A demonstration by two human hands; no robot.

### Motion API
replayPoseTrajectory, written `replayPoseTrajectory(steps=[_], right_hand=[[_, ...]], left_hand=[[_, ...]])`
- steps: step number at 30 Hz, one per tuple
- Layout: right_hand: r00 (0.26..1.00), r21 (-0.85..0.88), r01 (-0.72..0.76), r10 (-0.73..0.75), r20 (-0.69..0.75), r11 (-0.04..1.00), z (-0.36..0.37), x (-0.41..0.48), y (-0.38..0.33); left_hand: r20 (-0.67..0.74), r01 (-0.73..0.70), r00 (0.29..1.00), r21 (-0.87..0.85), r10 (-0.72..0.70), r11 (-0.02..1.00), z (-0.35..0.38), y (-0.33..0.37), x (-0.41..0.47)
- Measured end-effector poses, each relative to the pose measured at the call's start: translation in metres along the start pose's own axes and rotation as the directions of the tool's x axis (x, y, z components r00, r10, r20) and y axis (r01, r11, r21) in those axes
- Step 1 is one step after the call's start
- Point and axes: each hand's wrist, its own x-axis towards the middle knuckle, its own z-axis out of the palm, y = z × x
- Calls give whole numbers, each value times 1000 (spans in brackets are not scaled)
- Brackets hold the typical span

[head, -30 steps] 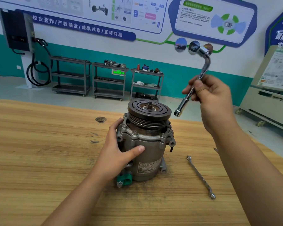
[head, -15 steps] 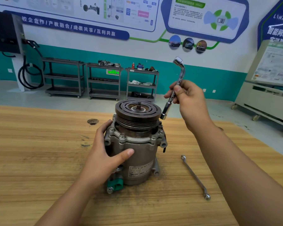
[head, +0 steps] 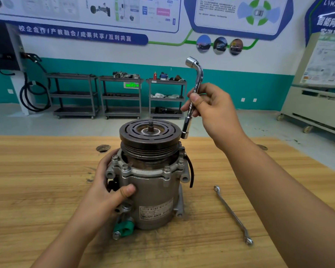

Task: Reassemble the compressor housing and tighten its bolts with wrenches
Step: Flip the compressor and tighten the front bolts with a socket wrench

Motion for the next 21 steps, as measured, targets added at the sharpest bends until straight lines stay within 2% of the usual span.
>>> replayPoseTrajectory(steps=[5, 10, 16, 21], right_hand=[[998, 1, -19, 19, 54, 1000, 3, 1, 4], [985, -88, -50, 63, 158, 995, 6, 7, 6], [934, -160, -84, 134, 333, 984, -6, 16, 2], [930, -219, -32, 109, 352, 975, -2, 13, -2]], left_hand=[[0, 21, 1000, -8, -21, 1000, 0, 2, -1], [13, 22, 1000, -29, -22, 999, 2, 5, -2], [33, 28, 999, -32, -27, 999, 1, 6, -1], [24, 43, 999, -10, -43, 999, 2, 10, -1]])
